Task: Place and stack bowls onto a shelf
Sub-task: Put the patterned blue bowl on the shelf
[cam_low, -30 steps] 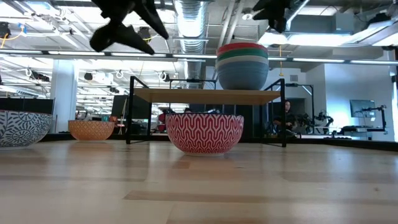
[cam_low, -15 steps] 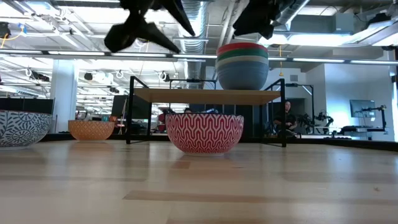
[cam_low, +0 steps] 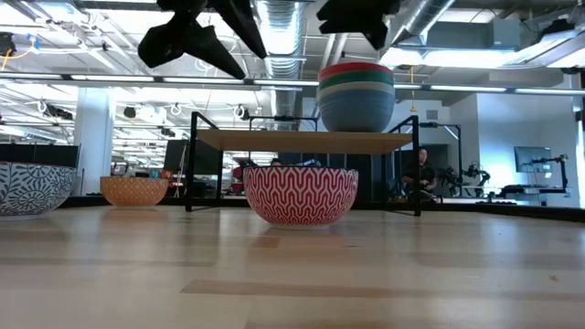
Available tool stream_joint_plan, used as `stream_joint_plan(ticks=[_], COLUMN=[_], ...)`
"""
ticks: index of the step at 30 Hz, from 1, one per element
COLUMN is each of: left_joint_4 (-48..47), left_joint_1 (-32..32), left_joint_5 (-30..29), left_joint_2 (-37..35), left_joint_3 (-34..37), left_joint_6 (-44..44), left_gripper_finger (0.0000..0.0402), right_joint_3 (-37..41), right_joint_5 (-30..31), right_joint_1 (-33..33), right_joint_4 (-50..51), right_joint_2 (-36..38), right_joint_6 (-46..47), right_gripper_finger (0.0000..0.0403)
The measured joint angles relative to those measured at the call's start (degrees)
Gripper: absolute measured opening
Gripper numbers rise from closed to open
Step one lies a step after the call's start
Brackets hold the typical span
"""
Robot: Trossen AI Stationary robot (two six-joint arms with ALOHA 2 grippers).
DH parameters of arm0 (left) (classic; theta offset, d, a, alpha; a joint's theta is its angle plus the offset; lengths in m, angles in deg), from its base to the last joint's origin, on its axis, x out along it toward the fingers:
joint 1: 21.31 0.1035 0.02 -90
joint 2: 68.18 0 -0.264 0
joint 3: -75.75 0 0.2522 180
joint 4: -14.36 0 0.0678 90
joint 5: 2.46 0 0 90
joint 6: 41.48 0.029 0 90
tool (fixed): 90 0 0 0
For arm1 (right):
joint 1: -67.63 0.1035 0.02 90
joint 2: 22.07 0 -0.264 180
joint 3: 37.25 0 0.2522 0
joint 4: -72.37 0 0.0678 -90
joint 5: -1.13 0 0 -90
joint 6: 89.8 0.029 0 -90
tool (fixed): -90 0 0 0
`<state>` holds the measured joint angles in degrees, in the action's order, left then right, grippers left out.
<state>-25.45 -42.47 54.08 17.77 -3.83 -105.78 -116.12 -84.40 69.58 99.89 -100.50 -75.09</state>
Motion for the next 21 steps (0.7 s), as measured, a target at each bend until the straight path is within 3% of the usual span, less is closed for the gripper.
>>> stream_joint_plan(ticks=[3,6,13,21], left_joint_4=[-0.11,-1.04,-2.92,-3.39], left_joint_1=[-2.37,-5.80,-10.64,-10.88], left_joint_5=[-0.77,-2.79,-7.79,-5.71], left_joint_2=[-0.20,-0.23,-0.26,-2.32], left_joint_3=[-0.04,-0.02,-0.02,0.00], left_joint_6=[-0.26,-1.62,-2.84,0.95], left_gripper_finger=[0.0159,0.0159,0.0182,0.0246], right_joint_3=[-0.29,-1.75,-3.07,-3.07], right_joint_5=[-2.91,-1.82,11.41,19.34], right_joint_1=[0.99,2.72,6.91,10.08], right_joint_4=[-2.01,-2.05,-1.87,-1.07], right_joint_2=[-2.15,-3.06,-3.15,-1.32], right_joint_6=[0.02,1.64,3.88,5.77], right_gripper_finger=[0.0136,0.0130,0.0108,0.0107])
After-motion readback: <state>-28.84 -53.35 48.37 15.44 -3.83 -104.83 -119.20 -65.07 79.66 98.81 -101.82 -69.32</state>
